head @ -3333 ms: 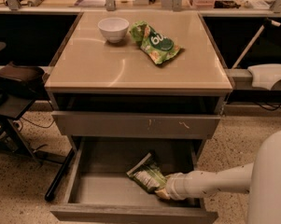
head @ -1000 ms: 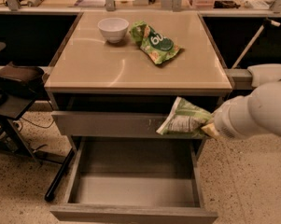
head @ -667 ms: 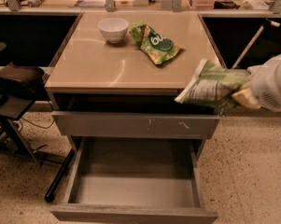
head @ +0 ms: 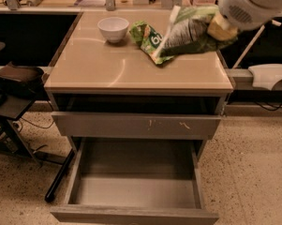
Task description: Pick green jalapeno chip bag from middle drawer and place on counter
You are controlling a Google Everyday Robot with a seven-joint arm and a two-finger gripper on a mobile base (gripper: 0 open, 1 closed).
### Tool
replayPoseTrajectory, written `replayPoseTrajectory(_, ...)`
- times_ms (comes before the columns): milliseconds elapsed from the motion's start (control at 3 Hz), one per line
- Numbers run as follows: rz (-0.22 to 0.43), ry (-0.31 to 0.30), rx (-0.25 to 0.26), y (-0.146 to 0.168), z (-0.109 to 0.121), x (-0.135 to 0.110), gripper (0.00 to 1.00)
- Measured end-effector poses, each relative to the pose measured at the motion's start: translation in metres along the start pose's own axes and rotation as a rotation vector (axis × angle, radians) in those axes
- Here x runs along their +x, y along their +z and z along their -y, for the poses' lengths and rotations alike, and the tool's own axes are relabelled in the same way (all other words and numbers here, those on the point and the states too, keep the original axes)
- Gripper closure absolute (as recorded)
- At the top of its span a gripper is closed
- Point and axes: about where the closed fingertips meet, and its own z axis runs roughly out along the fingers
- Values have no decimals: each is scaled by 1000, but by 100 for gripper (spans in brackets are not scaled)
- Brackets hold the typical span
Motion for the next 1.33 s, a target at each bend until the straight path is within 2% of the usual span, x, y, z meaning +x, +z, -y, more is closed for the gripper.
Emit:
replayPoseTrajectory(333,55,-36,-49,51,13,-85,100)
replayPoseTrajectory(667,125,-34,-50,47,21,-123,100)
replayPoseTrajectory(1000,84,41,-52,61,26,-98,100)
replayPoseTrajectory(1333,39,197,-45,106,61,-51,100)
